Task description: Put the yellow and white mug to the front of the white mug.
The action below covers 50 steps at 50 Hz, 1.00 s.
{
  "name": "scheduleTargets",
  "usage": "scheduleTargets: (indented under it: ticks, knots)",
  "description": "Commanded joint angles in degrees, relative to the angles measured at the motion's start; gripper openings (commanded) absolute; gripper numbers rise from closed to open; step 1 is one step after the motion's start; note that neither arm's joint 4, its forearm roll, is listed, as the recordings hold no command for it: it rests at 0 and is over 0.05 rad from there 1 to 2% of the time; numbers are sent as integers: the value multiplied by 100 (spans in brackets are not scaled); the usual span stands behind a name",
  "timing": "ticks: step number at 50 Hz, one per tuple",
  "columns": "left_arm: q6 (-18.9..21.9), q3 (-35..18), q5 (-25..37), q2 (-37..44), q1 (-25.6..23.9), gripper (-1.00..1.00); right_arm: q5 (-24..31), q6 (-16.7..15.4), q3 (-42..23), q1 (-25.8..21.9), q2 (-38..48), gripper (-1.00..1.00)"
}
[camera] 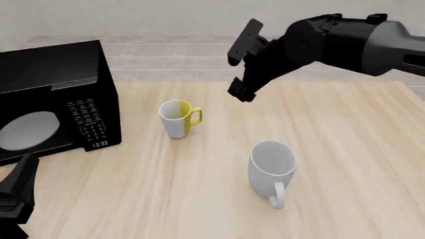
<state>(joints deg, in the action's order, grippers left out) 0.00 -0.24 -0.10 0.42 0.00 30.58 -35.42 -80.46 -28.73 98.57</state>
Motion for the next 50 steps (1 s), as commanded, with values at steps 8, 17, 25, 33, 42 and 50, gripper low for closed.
scheduleTargets:
  ticks: [8,17,25,33,42,50]
  knots:
    - [0,0,0,0,0,100,492,-263,-977,-357,819,100]
    - [0,0,0,0,0,100,610,-380,-1323,-320,1216,100]
    - [0,0,0,0,0,100,660,-355,-1640,-386,1552,100]
    - [0,0,0,0,0,100,678,-322,-1892,-436,1873,100]
    - [0,0,0,0,0,100,666,-326,-2019,-510,2122,100]
    - [0,0,0,0,0,100,714,-446,-2134,-482,2354,100]
